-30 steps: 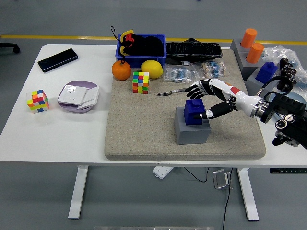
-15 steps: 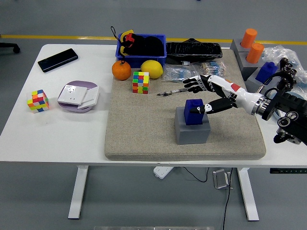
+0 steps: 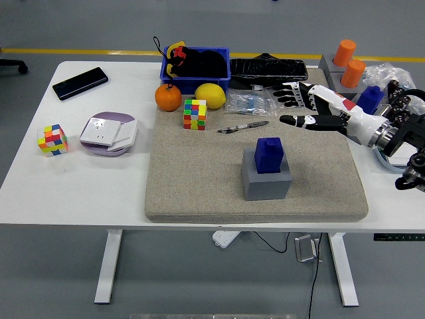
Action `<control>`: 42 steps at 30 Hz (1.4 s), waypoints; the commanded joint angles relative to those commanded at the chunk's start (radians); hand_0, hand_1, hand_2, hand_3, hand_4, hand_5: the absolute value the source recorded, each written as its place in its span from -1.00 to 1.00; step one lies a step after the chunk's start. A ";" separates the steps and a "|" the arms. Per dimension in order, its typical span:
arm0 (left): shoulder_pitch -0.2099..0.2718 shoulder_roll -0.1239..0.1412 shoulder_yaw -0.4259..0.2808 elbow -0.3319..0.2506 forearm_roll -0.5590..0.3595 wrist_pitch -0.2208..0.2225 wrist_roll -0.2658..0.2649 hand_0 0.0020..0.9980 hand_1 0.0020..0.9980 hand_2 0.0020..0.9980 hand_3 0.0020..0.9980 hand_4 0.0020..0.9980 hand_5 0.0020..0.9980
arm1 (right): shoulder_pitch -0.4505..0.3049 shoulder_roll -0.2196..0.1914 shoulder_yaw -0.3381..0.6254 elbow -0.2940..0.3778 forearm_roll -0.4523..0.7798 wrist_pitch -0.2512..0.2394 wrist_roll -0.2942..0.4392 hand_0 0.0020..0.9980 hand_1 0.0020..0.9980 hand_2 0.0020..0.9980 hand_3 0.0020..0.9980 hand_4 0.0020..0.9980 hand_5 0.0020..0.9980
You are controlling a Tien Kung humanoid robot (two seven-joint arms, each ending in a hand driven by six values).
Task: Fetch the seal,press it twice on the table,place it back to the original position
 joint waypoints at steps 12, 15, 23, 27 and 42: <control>0.000 -0.003 -0.007 0.000 0.003 0.017 0.004 0.49 0.40 0.38 0.50 0.37 -0.39 | -0.158 -0.028 0.226 -0.073 0.012 -0.005 -0.071 0.83 0.80 0.79 0.77 1.00 0.55; 0.001 -0.001 -0.008 0.001 0.007 0.025 0.007 0.49 0.40 0.38 0.50 0.37 -0.38 | -0.211 -0.030 0.296 -0.083 0.003 -0.014 -0.089 0.83 0.80 0.77 0.75 1.00 0.52; 0.003 -0.003 -0.003 0.004 0.009 0.036 0.012 0.49 0.39 0.37 0.49 0.36 -0.38 | -0.311 -0.011 0.463 -0.084 -0.074 -0.018 -0.119 0.83 0.79 0.76 0.72 1.00 0.51; 0.000 -0.003 -0.008 0.002 0.014 0.036 0.010 0.49 0.39 0.38 0.49 0.36 -0.38 | -0.346 -0.004 0.532 -0.087 -0.118 -0.015 -0.131 0.83 0.79 0.76 0.72 1.00 0.52; -0.010 -0.008 -0.009 0.003 0.016 0.037 0.010 0.48 0.39 0.37 0.49 0.35 -0.37 | -0.392 0.020 0.636 -0.072 -0.122 -0.009 -0.157 0.80 0.73 0.69 0.64 1.00 0.51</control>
